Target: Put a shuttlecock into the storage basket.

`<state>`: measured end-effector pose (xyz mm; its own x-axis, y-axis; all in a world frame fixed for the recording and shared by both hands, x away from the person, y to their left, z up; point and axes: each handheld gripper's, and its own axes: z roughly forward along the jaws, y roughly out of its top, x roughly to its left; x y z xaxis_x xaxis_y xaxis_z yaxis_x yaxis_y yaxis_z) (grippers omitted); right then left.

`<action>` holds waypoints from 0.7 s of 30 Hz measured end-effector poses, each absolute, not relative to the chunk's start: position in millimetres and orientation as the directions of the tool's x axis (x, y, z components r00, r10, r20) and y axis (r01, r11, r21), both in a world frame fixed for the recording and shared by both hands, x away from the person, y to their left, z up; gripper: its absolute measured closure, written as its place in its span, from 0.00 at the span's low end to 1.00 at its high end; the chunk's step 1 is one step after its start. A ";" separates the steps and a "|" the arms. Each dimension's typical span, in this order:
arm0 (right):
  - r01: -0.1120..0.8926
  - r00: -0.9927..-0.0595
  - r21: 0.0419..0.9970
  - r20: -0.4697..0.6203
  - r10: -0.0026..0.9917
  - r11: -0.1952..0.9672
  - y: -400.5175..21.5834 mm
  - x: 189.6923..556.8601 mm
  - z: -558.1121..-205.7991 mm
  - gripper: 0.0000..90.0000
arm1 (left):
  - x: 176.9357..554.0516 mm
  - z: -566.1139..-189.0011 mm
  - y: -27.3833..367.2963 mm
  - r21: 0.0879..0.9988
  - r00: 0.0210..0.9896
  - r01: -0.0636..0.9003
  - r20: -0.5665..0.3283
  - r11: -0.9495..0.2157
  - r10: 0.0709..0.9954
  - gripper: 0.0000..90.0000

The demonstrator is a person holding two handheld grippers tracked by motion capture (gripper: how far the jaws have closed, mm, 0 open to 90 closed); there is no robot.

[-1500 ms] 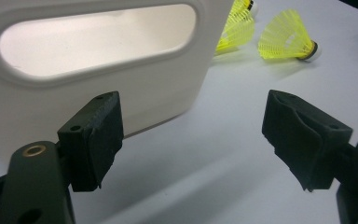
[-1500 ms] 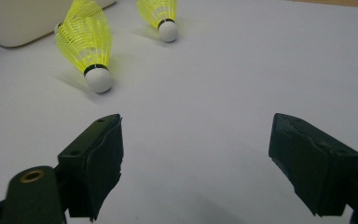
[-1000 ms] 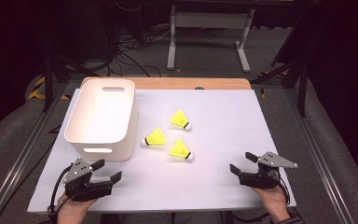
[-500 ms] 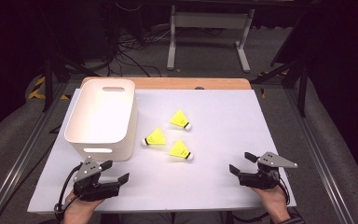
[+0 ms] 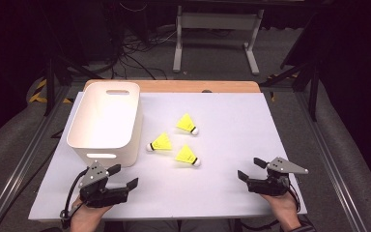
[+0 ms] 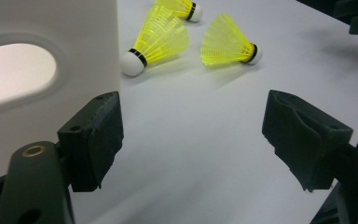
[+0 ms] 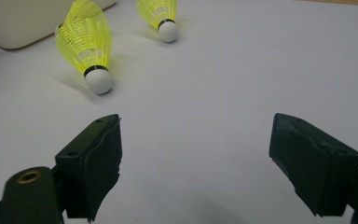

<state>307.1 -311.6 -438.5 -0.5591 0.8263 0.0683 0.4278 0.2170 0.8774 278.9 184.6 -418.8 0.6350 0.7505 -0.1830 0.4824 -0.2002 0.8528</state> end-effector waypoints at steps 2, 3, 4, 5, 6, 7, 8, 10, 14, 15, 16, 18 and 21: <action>0.429 -0.559 0.876 0.067 0.826 0.220 -311.4 307.3 -438.7 0.20 | 279.4 -417.9 182.9 0.852 0.642 0.481 -0.181 -0.208 0.745 0.24; 0.429 -0.560 0.876 0.066 0.826 0.221 -311.3 307.3 -438.7 0.20 | 279.8 -417.5 182.0 0.851 0.644 0.482 -0.182 -0.209 0.743 0.24; 0.429 -0.560 0.876 0.066 0.826 0.221 -311.3 307.3 -438.7 0.20 | 280.4 -417.5 180.8 0.852 0.642 0.479 -0.179 -0.208 0.745 0.24; 0.429 -0.561 0.876 0.066 0.826 0.221 -311.3 307.3 -438.7 0.20 | 281.0 -417.3 179.8 0.853 0.641 0.480 -0.181 -0.206 0.746 0.23; 0.429 -0.560 0.876 0.065 0.826 0.221 -311.3 307.2 -438.7 0.20 | 281.7 -417.0 179.0 0.850 0.640 0.483 -0.180 -0.209 0.747 0.23; 0.429 -0.560 0.876 0.065 0.826 0.221 -311.3 307.2 -438.7 0.20 | 282.1 -416.8 177.7 0.848 0.643 0.485 -0.183 -0.211 0.744 0.23; 0.428 -0.560 0.876 0.065 0.826 0.222 -311.3 307.2 -438.7 0.20 | 282.7 -416.2 177.0 0.847 0.649 0.483 -0.178 -0.221 0.739 0.23; 0.429 -0.561 0.876 0.065 0.825 0.222 -311.3 307.2 -438.8 0.20 | 283.3 -415.7 173.8 0.848 0.651 0.482 -0.178 -0.221 0.738 0.23; 0.430 -0.560 0.875 0.063 0.826 0.225 -311.1 307.2 -438.7 0.20 | 285.3 -414.2 168.6 0.850 0.657 0.480 -0.182 -0.219 0.732 0.22; 0.431 -0.561 0.874 0.064 0.825 0.225 -311.0 307.2 -438.8 0.20 | 285.9 -413.6 165.8 0.850 0.661 0.476 -0.179 -0.224 0.728 0.22; 0.431 -0.561 0.873 0.063 0.825 0.226 -311.0 307.3 -438.8 0.20 | 286.4 -413.6 164.3 0.851 0.661 0.474 -0.174 -0.225 0.730 0.22; 0.431 -0.561 0.873 0.063 0.825 0.227 -311.0 307.4 -438.9 0.20 | 286.9 -413.3 163.2 0.850 0.663 0.471 -0.167 -0.233 0.730 0.22; 0.434 -0.562 0.872 0.066 0.824 0.226 -311.1 307.5 -439.2 0.20 | 288.2 -412.5 159.0 0.851 0.666 0.471 -0.171 -0.232 0.726 0.22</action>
<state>307.5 -311.1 -439.2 -0.5621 0.8244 0.0663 0.4338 0.2256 0.8723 288.2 159.0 -412.5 0.6660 0.7261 -0.1709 0.4711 -0.2317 0.8511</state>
